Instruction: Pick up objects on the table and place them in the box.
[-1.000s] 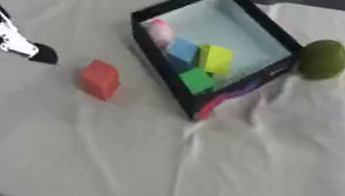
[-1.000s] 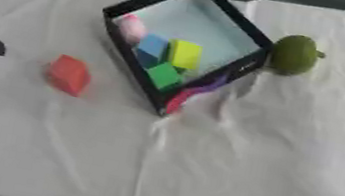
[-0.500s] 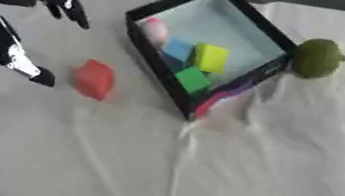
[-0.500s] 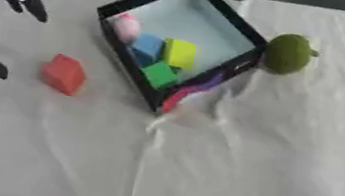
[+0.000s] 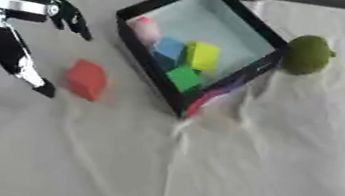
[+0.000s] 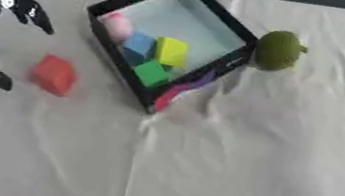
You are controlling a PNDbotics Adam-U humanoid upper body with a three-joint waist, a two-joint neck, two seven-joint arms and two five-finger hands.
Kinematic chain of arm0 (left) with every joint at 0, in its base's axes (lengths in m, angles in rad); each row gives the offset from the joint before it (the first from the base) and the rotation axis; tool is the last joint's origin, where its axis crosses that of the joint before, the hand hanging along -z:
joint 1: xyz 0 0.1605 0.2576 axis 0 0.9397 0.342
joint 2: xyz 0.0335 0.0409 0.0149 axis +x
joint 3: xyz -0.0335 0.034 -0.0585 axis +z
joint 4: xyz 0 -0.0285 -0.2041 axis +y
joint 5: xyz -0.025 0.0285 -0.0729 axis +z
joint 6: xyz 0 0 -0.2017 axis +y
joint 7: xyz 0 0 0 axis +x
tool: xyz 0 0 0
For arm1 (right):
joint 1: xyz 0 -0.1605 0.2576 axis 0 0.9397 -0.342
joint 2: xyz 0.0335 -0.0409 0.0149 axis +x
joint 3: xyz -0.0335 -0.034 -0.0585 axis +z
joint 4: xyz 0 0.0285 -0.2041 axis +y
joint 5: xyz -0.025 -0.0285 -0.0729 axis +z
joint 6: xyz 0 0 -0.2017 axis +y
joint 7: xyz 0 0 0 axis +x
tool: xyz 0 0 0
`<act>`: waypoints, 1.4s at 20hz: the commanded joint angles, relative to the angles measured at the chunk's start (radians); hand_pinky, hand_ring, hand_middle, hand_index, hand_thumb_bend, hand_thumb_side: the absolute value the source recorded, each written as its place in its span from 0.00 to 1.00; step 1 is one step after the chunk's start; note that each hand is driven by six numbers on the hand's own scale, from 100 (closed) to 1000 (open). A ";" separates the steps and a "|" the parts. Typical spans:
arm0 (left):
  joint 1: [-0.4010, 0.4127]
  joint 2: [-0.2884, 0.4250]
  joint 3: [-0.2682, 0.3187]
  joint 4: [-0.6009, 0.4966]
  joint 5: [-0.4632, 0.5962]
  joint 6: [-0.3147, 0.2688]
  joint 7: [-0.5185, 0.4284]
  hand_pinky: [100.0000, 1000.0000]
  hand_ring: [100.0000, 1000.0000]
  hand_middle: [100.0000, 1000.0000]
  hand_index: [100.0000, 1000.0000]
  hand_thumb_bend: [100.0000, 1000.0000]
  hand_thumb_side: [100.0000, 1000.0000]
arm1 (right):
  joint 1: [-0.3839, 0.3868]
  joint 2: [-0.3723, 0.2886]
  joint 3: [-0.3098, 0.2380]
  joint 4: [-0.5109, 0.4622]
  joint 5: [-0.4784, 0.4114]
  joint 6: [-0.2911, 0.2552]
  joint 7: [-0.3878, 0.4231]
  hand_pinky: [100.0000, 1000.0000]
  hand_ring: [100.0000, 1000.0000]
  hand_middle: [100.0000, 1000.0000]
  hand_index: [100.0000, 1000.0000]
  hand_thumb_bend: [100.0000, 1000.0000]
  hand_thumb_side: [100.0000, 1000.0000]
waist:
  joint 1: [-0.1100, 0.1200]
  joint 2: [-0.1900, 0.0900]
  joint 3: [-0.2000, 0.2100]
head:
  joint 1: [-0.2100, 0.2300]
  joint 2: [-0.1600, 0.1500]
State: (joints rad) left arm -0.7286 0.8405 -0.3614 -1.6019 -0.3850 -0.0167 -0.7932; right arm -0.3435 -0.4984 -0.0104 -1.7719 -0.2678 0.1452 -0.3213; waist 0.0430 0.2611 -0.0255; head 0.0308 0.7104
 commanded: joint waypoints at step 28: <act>-0.067 -0.129 -0.034 0.219 -0.263 -0.094 0.109 0.78 0.79 0.67 0.69 0.39 0.00 | -0.013 -0.008 0.002 -0.013 0.010 0.001 0.006 0.88 0.80 0.83 0.88 0.20 0.37 | 0.003 -0.006 -0.013 | 0.020 -0.012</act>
State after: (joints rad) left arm -0.7728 0.6957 -0.4051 -1.3756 -0.6520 -0.1147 -0.6982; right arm -0.3435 -0.4891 -0.0053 -1.7717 -0.2612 0.1485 -0.3175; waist 0.0433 0.2613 -0.0386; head 0.0470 0.7094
